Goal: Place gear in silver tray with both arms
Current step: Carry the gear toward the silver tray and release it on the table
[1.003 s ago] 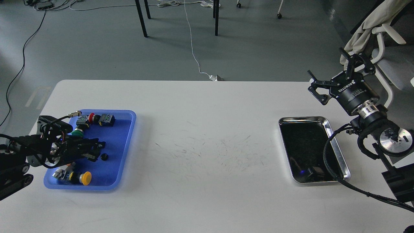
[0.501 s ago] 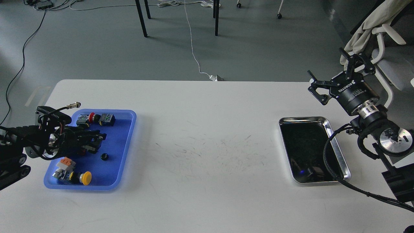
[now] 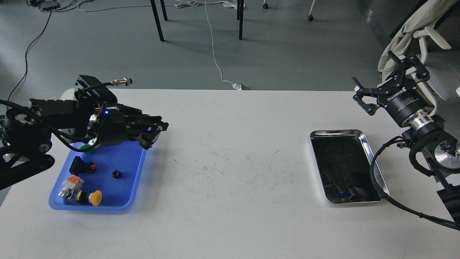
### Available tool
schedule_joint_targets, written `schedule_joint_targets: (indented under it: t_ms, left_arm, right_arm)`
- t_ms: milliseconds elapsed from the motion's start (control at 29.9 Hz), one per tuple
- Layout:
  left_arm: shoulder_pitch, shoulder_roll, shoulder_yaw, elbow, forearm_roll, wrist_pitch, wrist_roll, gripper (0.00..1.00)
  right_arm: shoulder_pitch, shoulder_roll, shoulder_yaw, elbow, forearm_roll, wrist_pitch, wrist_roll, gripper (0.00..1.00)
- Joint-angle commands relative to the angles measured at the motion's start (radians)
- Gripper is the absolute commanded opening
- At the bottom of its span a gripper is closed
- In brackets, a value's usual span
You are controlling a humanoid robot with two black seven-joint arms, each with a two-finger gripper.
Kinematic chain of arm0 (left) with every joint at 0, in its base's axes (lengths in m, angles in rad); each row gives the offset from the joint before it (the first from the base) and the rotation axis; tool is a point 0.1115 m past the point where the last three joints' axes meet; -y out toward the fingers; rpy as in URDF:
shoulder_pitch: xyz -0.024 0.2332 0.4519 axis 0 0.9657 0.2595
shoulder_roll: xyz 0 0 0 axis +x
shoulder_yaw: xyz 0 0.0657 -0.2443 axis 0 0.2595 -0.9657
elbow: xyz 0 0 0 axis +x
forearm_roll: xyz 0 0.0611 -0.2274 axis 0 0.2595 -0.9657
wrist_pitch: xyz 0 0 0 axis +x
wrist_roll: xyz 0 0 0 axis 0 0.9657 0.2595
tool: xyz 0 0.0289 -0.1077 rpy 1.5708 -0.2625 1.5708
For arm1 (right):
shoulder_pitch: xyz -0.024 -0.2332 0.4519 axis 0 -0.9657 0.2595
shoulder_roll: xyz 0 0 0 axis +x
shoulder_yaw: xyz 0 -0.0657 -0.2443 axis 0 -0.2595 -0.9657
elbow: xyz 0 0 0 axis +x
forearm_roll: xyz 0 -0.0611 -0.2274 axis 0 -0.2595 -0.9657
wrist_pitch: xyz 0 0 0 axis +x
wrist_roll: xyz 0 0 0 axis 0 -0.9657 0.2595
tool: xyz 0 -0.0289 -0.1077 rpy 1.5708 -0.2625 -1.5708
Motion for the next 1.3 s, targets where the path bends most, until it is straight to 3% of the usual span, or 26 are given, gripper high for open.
schedule_joint_targets:
  t_ms: [0,167,301,602,869,1270]
  left_arm:
    - [-0.019,-0.141,0.001,0.008,0.0,-0.036,0.056,0.18]
    - [-0.034,-0.4,0.009,0.101,0.011,-0.064,0.105,0.18]
    - [-0.019,-0.586,0.018,0.221,0.02,-0.064,0.121,0.18]
    - [0.018,-0.836,0.018,0.419,0.062,-0.05,0.111,0.18]
    - [0.076,-0.853,0.018,0.494,0.062,0.002,0.11,0.19]
    - [0.146,-0.853,0.016,0.514,0.062,0.006,0.107,0.19]
  right_arm:
    - [0.001,-0.046,-0.002,-0.025,0.0,0.001,-0.002,1.0]
    - [0.002,-0.103,-0.011,-0.065,0.0,0.006,-0.008,1.0]
    - [0.002,-0.127,-0.014,-0.063,-0.002,0.006,-0.008,1.0]
    - [0.001,-0.143,-0.019,-0.062,-0.003,-0.003,-0.008,1.0]
    - [0.001,-0.135,-0.019,-0.062,-0.003,-0.006,-0.005,1.0]
    - [0.002,-0.132,-0.017,-0.063,-0.003,-0.006,-0.002,1.0]
